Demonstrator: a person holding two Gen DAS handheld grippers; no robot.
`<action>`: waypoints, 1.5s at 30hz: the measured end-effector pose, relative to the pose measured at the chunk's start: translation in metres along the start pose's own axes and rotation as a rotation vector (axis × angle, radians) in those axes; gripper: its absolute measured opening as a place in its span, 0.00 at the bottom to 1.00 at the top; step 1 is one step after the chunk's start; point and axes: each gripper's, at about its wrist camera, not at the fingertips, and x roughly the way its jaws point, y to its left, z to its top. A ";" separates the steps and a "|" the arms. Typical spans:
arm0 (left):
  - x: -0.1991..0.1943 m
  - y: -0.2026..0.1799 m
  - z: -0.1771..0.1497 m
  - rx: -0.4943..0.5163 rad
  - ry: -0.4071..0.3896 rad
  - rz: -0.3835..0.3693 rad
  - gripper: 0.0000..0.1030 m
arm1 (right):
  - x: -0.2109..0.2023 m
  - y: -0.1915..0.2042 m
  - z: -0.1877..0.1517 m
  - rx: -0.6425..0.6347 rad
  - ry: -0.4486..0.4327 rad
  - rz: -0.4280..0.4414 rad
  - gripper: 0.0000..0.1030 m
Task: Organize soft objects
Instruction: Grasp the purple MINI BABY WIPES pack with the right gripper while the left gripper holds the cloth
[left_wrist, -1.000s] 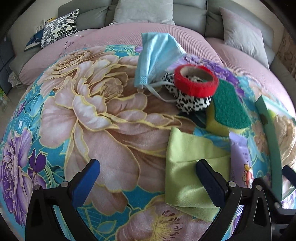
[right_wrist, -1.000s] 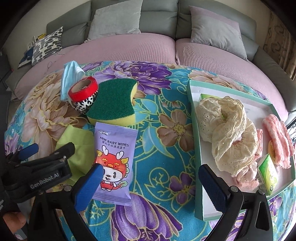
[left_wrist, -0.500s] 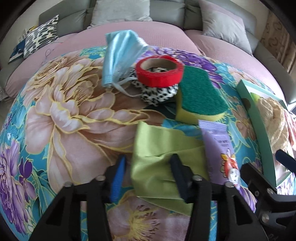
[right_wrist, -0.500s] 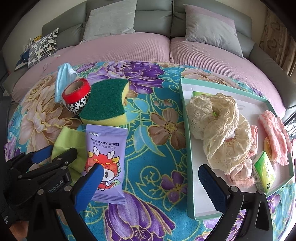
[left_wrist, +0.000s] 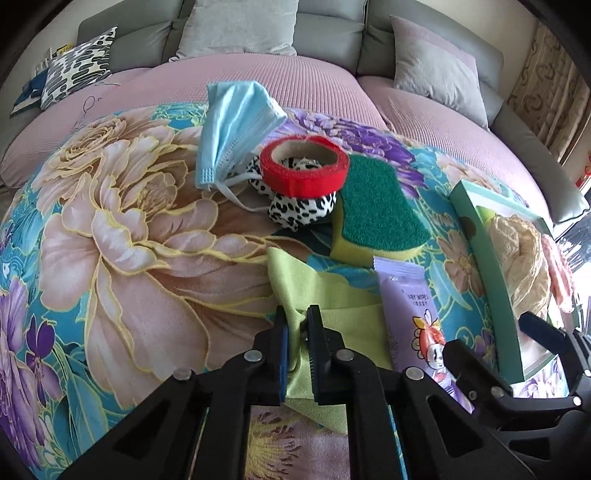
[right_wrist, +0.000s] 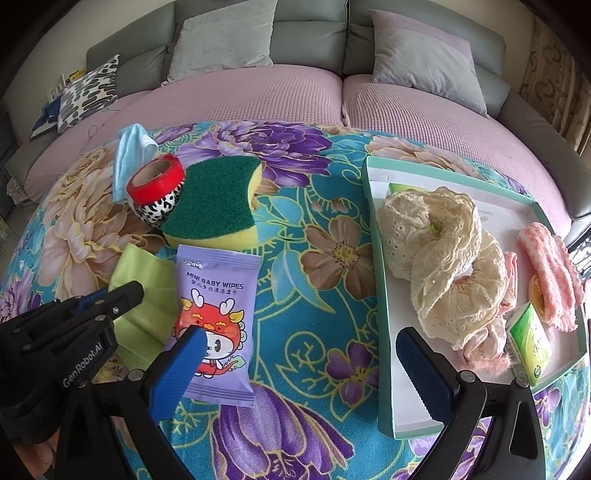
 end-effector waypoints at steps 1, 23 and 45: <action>-0.001 0.001 0.001 -0.001 -0.004 0.006 0.09 | 0.000 0.001 0.000 0.000 -0.001 0.004 1.00; -0.008 0.045 0.002 -0.107 -0.004 0.149 0.08 | 0.022 0.037 -0.003 -0.059 0.005 0.113 0.98; -0.007 0.045 0.004 -0.096 0.002 0.159 0.08 | 0.029 0.032 -0.002 -0.019 0.006 0.140 0.52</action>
